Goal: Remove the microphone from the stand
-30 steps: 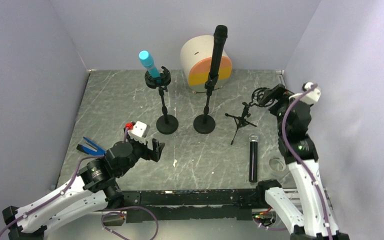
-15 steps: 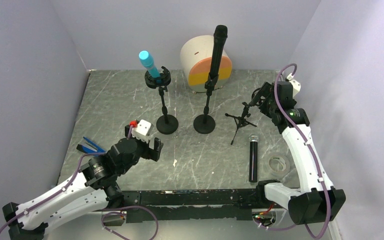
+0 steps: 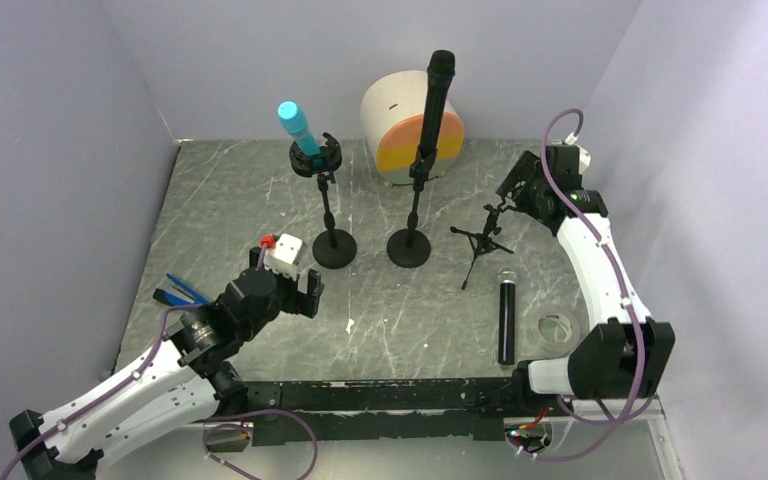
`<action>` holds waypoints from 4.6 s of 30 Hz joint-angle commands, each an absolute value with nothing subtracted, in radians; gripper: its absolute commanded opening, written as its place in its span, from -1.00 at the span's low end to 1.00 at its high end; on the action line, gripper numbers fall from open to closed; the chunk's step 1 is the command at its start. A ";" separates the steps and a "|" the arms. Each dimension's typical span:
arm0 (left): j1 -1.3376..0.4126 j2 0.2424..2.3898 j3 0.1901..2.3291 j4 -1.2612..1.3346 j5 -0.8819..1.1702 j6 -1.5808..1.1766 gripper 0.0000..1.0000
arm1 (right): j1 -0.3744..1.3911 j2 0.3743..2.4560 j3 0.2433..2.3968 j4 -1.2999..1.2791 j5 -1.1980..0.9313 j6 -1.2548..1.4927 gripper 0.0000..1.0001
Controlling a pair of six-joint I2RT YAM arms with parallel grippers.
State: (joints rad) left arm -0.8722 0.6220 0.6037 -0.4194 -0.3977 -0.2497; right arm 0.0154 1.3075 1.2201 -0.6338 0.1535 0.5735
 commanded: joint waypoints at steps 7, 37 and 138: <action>-0.606 0.706 0.628 -0.321 -0.110 -0.247 0.89 | 0.003 1.359 1.320 -0.527 0.009 0.416 0.98; -0.338 1.186 0.671 0.556 0.305 -0.136 0.72 | 0.003 0.603 0.816 -0.307 -0.403 0.596 0.91; -0.633 0.740 0.470 0.315 0.624 -0.073 -0.03 | 0.969 0.803 0.257 0.646 -0.077 0.305 0.70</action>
